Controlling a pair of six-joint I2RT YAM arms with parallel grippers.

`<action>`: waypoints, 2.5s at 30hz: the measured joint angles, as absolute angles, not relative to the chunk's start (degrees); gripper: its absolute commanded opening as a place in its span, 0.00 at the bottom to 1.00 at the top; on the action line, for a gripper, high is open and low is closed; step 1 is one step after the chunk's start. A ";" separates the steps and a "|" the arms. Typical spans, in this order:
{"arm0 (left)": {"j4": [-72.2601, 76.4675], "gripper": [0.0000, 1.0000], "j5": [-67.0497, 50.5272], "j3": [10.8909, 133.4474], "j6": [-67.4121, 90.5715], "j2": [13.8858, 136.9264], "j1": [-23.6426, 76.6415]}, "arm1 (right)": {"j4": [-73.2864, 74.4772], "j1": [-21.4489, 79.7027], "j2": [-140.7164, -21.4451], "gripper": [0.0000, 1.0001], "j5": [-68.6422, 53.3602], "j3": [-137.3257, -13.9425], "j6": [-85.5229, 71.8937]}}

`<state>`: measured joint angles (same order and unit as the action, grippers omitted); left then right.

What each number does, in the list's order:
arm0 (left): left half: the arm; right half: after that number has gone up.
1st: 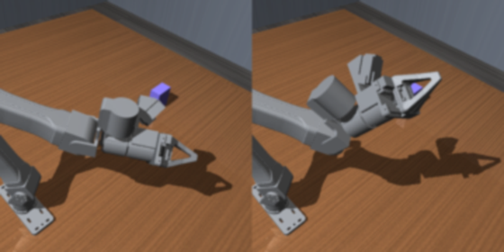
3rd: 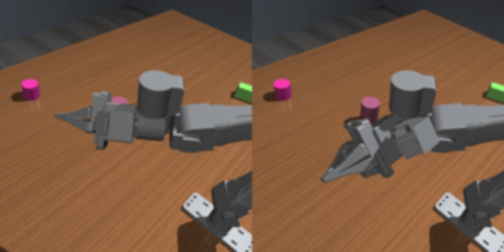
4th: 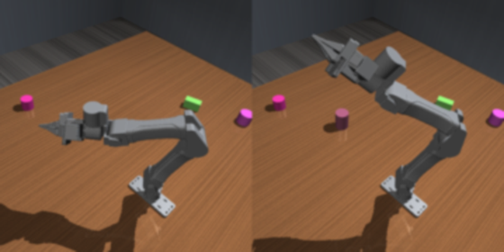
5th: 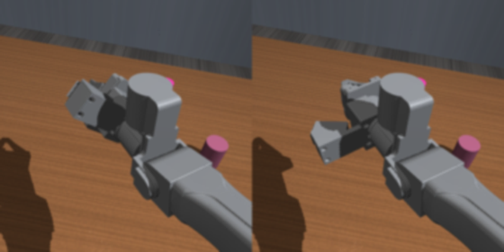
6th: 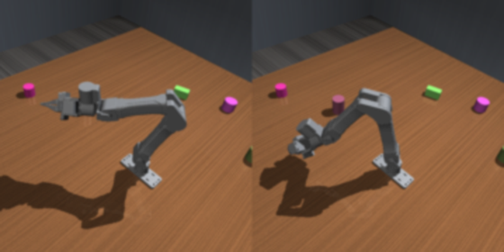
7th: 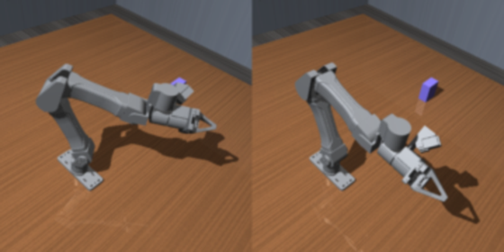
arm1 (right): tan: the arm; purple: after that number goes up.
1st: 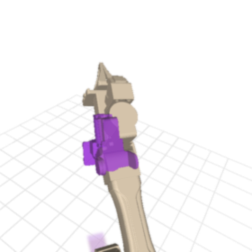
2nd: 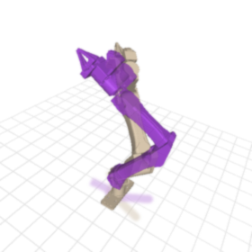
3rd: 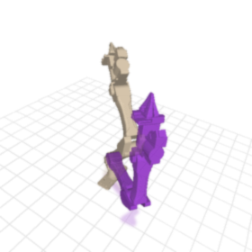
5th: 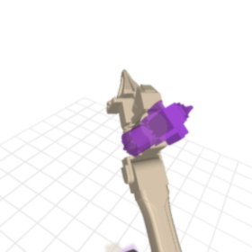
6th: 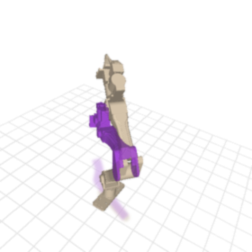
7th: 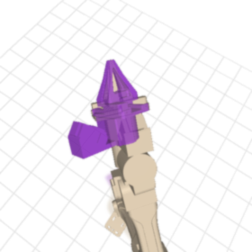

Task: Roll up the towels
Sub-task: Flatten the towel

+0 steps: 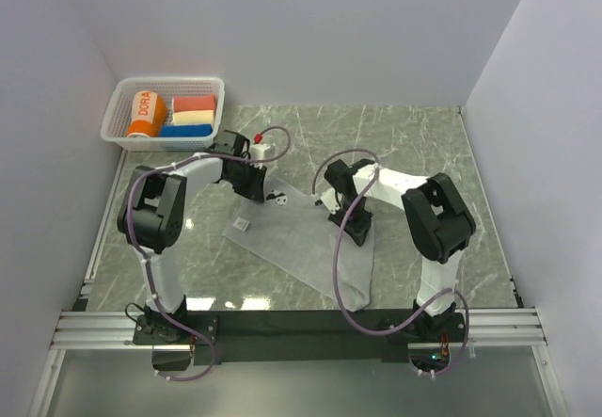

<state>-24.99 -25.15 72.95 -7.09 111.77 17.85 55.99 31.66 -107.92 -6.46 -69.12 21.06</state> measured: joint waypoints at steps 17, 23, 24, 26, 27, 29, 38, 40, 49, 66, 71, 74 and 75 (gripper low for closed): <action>-37.71 0.55 -23.40 56.95 -15.03 87.46 3.84 | 56.38 25.91 -111.31 0.41 -10.83 -94.85 20.91; -40.51 0.72 -23.94 61.28 -16.91 75.96 3.14 | 56.45 19.27 -96.42 0.39 -12.67 -92.60 22.15; -41.08 0.77 -23.88 61.91 -17.12 74.26 2.94 | 56.49 19.33 -94.80 0.39 -12.67 -91.50 22.17; -42.06 0.95 -23.57 63.09 -17.56 71.35 2.50 | 56.23 20.29 -92.86 0.38 -12.93 -88.73 21.89; -42.46 0.99 -23.20 63.72 -17.61 69.89 2.33 | 55.83 20.78 -92.73 0.38 -12.95 -87.46 21.65; -42.74 0.99 -21.67 64.90 -16.69 67.46 2.15 | 54.33 22.44 -93.12 0.38 -12.01 -83.77 20.49; -46.13 0.87 -17.47 72.64 -15.27 67.83 1.06 | 50.33 35.77 -97.73 0.38 -6.00 -80.31 13.23; -46.54 0.69 -17.28 71.42 -14.96 68.18 0.75 | 49.98 37.26 -99.53 0.37 -6.04 -81.87 12.10; -42.54 0.51 -21.47 56.18 -11.60 73.28 0.67 | 45.08 38.39 -104.42 0.39 -7.62 -84.05 8.12; -25.36 0.42 -14.52 58.63 -7.90 96.49 0.73 | 43.64 39.64 -111.55 0.39 -5.43 -86.59 6.79; -23.53 0.41 -12.75 61.19 -7.75 99.31 0.73 | 44.03 42.28 -115.57 0.40 -4.99 -88.33 6.20; -22.81 0.41 -12.43 61.36 -7.55 100.49 0.73 | 44.16 43.55 -117.43 0.40 -3.81 -89.93 5.67; -22.76 0.41 -12.36 61.36 -7.46 100.88 0.73 | 44.10 43.90 -118.06 0.40 -3.42 -90.45 5.54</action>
